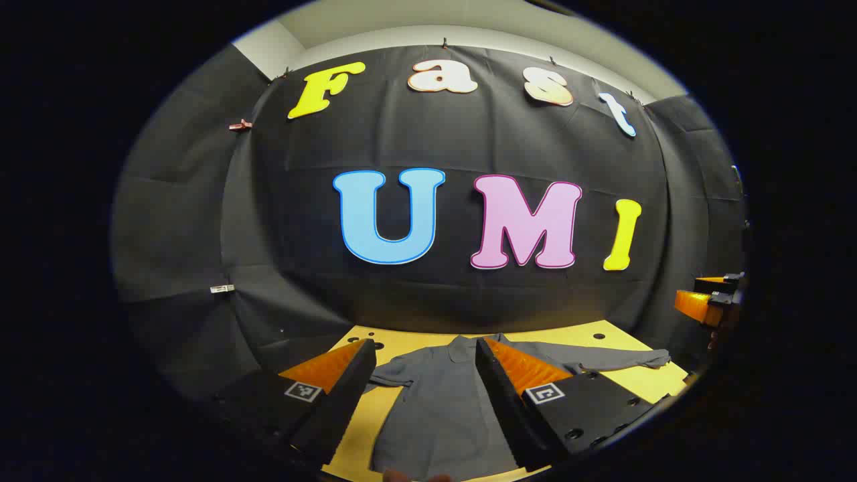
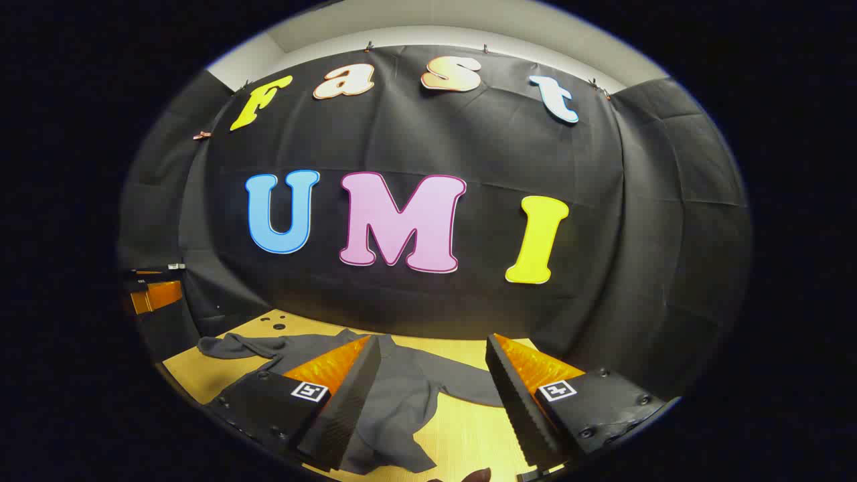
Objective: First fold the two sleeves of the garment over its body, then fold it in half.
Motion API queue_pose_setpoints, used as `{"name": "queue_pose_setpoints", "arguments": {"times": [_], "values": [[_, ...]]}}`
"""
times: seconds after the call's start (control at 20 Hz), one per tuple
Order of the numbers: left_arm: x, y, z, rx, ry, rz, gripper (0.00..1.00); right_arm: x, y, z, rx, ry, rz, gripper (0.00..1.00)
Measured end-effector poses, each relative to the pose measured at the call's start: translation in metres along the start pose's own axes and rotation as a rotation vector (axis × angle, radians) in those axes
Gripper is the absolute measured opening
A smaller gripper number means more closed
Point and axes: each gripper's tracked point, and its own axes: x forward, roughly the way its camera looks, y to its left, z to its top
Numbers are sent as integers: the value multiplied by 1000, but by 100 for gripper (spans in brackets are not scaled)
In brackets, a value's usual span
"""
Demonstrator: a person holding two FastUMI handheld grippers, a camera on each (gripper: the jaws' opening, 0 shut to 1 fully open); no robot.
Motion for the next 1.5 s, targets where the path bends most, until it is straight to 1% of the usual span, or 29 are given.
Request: {"name": "queue_pose_setpoints", "arguments": {"times": [0.25, 0.7, 0.8, 0.9, 1.1, 1.3, 1.4, 1.5], "values": [[17, -16, 1, 8, -1, -12, 95, 10, -6, 1, -11, -4, 5, 98], [30, -33, -3, 26, 12, -34, 95, 21, -10, 0, -20, 1, 18, 98], [31, -35, -5, 31, 17, -35, 95, 26, -20, -5, -14, 17, 1, 98], [32, -37, -8, 32, 24, -35, 95, 35, -44, -18, -8, 51, -33, 98], [34, -48, -13, 34, 44, -41, 95, 63, -125, -67, -31, 158, -138, 98], [35, -59, -17, 49, 59, -40, 95, 95, -208, -135, -4, 299, -231, 98], [35, -65, -21, 44, 72, -39, 94, 106, -238, -169, 28, 365, -279, 98], [36, -70, -23, 38, 82, -40, 95, 118, -266, -212, 58, 438, -323, 98]]}}
